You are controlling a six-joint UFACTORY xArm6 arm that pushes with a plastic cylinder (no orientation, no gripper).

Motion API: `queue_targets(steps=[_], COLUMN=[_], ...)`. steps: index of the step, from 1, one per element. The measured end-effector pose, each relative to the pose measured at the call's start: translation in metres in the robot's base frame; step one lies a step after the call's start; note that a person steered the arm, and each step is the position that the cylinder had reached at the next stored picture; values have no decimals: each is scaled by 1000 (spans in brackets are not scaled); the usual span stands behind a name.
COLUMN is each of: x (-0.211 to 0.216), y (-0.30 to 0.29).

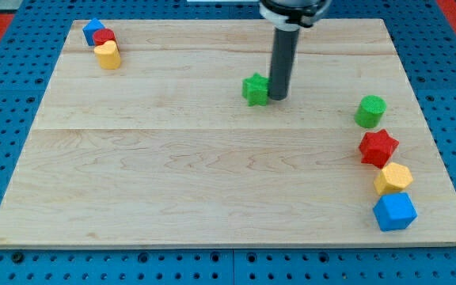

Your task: Move the green star towards group of blocks

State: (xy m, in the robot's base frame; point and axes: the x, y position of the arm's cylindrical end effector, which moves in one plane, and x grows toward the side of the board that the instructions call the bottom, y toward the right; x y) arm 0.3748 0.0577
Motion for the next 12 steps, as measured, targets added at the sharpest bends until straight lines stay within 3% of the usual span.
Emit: queue_targets(steps=[4, 8, 12], x=[-41, -24, -20], y=[-105, -156, -272])
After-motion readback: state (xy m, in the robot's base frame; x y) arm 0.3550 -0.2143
